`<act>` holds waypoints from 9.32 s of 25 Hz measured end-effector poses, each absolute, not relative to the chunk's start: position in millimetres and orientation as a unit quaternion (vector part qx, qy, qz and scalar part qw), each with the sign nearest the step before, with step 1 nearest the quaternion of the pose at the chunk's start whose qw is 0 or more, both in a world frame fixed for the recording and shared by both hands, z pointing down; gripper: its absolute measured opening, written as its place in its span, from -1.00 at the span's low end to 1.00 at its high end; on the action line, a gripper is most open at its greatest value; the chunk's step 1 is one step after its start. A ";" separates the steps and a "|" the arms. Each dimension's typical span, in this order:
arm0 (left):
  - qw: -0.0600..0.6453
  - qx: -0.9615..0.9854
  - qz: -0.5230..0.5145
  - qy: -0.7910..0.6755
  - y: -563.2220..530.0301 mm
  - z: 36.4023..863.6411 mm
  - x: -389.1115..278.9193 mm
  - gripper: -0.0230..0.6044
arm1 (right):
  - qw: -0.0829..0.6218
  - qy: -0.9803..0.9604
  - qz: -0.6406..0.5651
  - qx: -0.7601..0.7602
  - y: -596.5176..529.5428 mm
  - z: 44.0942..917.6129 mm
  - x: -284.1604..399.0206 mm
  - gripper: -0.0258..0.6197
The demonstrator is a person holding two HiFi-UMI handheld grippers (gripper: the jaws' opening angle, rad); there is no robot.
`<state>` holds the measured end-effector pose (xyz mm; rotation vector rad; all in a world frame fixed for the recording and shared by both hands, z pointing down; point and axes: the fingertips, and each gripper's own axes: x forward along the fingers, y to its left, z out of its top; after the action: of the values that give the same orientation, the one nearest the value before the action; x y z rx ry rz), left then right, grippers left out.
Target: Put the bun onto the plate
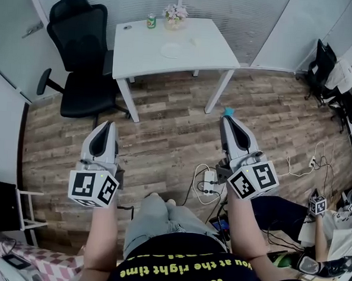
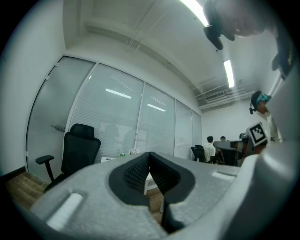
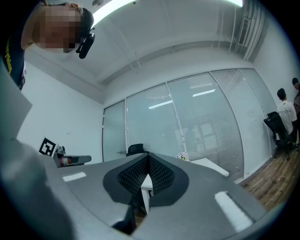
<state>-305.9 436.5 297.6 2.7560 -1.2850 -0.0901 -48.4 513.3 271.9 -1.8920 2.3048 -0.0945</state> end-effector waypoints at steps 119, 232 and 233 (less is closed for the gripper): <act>0.094 0.932 0.006 -0.351 -26.9 356.4 -182.9 -0.92 | 0.078 0.727 -0.057 -0.679 89.7 296.9 66.6 -0.90; 0.132 0.874 0.033 -0.466 -243.9 384.8 -9.5 -0.92 | 0.051 0.800 -0.141 -0.581 -184.1 348.7 252.2 -0.90; 0.134 0.874 0.034 -0.466 -244.7 386.7 -10.0 -0.92 | 0.049 0.800 -0.142 -0.581 -184.9 350.9 251.5 -0.90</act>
<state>-10.0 -244.7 386.7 2.5342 -1.3515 0.0997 251.5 -184.9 350.9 -1.7705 2.4373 -0.4334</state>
